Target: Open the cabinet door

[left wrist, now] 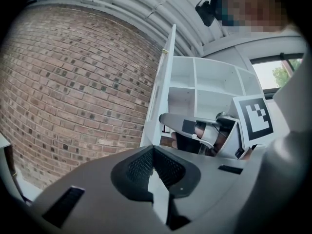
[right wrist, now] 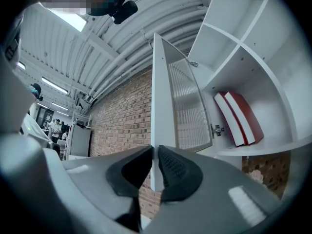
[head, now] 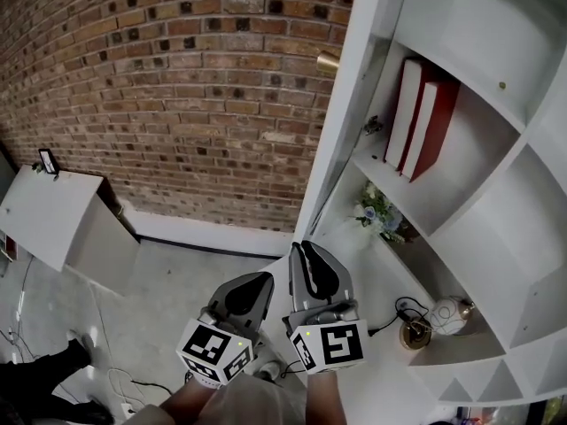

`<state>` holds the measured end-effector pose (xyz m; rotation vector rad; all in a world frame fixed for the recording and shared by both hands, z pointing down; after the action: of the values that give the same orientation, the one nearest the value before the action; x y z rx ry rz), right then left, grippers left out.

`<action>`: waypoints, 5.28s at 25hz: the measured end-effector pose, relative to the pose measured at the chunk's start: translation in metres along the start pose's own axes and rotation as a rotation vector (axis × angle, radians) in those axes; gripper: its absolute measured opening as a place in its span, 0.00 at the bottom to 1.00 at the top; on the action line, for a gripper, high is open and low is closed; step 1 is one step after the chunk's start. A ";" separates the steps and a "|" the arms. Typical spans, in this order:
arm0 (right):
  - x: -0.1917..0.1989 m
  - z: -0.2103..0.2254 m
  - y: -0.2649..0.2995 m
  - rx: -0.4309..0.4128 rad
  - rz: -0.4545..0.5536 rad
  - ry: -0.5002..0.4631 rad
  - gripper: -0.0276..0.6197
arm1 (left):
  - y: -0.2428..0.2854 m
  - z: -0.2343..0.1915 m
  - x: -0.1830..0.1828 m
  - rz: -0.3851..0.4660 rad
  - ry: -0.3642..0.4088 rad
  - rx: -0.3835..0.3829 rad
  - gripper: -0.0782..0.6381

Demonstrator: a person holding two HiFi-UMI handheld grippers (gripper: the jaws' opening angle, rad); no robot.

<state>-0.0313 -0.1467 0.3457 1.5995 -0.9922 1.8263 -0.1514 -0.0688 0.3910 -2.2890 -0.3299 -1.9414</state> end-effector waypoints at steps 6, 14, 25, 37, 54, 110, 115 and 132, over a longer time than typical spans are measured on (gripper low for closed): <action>0.001 -0.004 0.010 -0.026 -0.004 0.000 0.12 | 0.002 -0.007 0.001 0.000 -0.012 -0.020 0.12; 0.005 -0.009 0.024 -0.066 -0.004 0.006 0.12 | -0.002 -0.017 0.000 0.009 -0.013 -0.069 0.12; 0.009 -0.018 0.047 -0.095 -0.005 0.013 0.11 | -0.012 -0.037 -0.002 0.014 -0.022 -0.132 0.12; 0.015 -0.027 0.070 -0.129 -0.010 0.015 0.10 | -0.007 -0.057 -0.003 0.015 -0.038 -0.154 0.12; 0.025 -0.038 0.123 -0.109 -0.027 -0.039 0.06 | -0.005 -0.106 -0.003 0.002 -0.061 -0.175 0.12; -0.030 0.051 -0.070 0.220 -0.002 -0.143 0.06 | 0.025 0.025 -0.014 0.054 0.016 0.070 0.12; -0.028 0.063 -0.088 0.248 -0.023 -0.134 0.06 | 0.031 0.033 -0.010 0.049 0.026 0.096 0.12; -0.010 0.071 -0.112 0.305 -0.056 -0.111 0.06 | 0.034 0.035 -0.010 0.031 0.057 0.111 0.12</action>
<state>0.1002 -0.1355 0.3596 1.9056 -0.7319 1.9399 -0.1114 -0.0942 0.3771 -2.1526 -0.3835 -1.9187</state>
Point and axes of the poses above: the fingertips, and each gripper's own axes: y forward along the fingers, z to its right, x out of its underside, the point moved 9 cm from there along -y, backward along the fingers, and after that the axes turned 2 degrees about y, right-handed, at the moved point
